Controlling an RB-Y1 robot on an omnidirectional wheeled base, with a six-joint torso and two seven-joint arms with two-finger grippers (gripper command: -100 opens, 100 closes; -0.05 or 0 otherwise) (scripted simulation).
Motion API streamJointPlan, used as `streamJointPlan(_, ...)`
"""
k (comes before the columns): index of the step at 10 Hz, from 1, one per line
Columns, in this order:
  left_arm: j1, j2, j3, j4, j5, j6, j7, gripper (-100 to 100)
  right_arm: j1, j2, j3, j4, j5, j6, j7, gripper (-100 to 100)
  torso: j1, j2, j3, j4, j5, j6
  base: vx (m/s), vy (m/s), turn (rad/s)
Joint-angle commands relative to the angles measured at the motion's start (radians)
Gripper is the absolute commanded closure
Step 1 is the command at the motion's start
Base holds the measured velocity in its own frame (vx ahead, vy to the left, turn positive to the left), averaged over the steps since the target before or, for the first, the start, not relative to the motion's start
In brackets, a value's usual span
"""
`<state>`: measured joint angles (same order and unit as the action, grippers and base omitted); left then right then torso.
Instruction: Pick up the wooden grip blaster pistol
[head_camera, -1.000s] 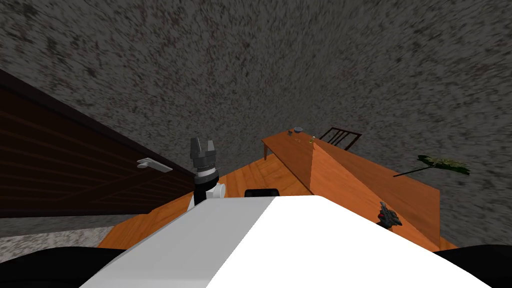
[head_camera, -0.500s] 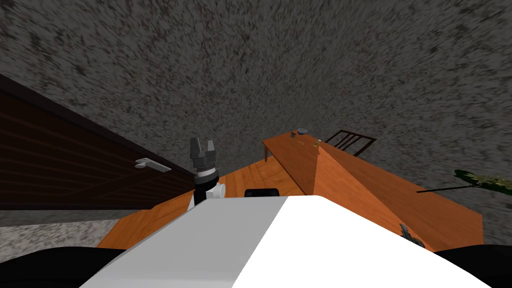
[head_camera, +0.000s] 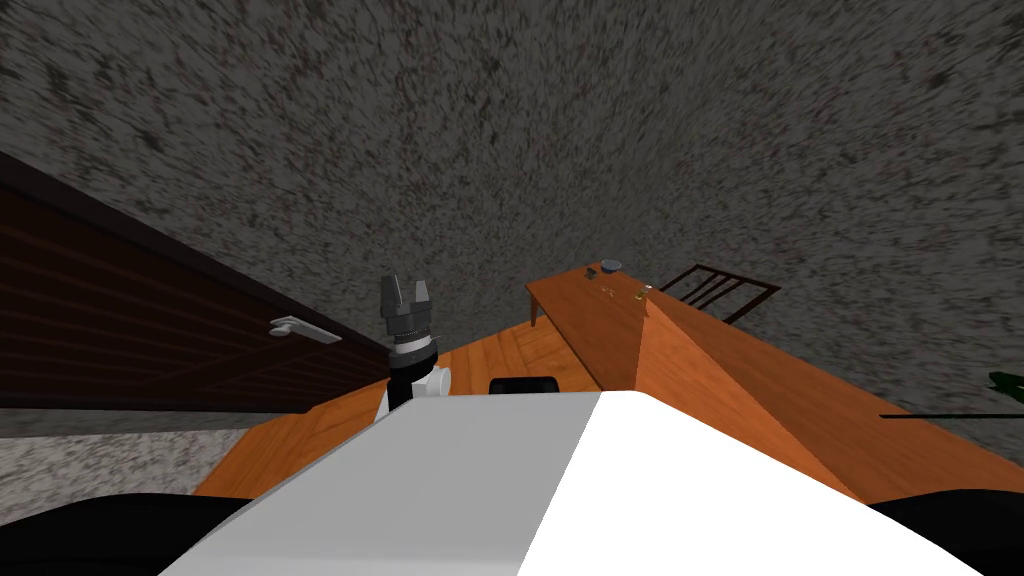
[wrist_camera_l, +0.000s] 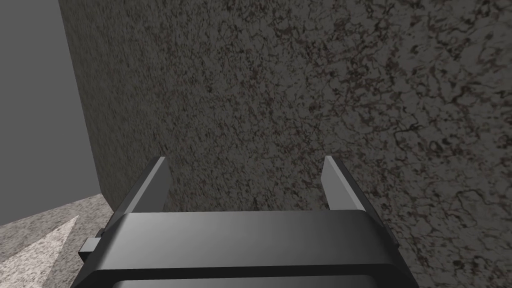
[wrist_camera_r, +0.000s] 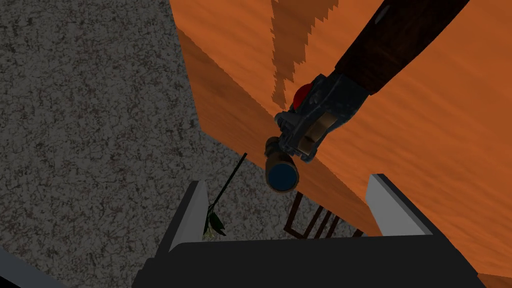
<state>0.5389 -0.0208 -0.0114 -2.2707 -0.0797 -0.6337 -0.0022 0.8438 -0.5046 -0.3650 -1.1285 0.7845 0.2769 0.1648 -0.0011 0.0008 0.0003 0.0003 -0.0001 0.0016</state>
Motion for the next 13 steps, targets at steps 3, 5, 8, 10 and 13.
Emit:
streamJointPlan(3, 0.000, 0.000, 0.000, 0.000, 0.000, 0.000, 0.000, 0, -0.072, -0.038, 0.072, 0.061, -0.068, 0.022, 0.001, -100, 0.003, 0.008, 0.004, 0.002, 0.001, -0.001, -0.082, 0.014, 0.061)
streamJointPlan(5, 0.000, 0.000, 0.000, 0.000, 0.000, 0.000, 0.000, 0, -0.116, -0.077, 0.117, 0.105, -0.113, 0.044, 0.003, -100, 0.002, 0.008, 0.005, 0.002, 0.000, 0.000, -0.090, 0.011, 0.050)
streamJointPlan(8, 0.000, 0.000, 0.000, 0.000, 0.000, 0.000, 0.000, 0, -0.197, -0.115, 0.205, 0.180, -0.202, 0.066, 0.004, -100, 0.003, 0.012, 0.007, 0.003, 0.001, 0.000, -0.135, 0.014, 0.069)
streamJointPlan(10, 0.000, 0.000, 0.000, 0.000, 0.000, 0.000, 0.000, 0, -0.255, -0.153, 0.258, 0.232, -0.253, 0.088, 0.006, -100, 0.003, 0.008, 0.005, 0.002, 0.000, 0.000, -0.089, 0.027, 0.052)
streamJointPlan(13, 0.000, 0.000, 0.000, 0.000, 0.000, 0.000, 0.000, 0, -0.355, -0.191, 0.340, 0.306, -0.319, 0.110, 0.007, -100, 0.000, 0.011, 0.007, 0.004, -0.004, -0.002, -0.140, 0.029, 0.075)
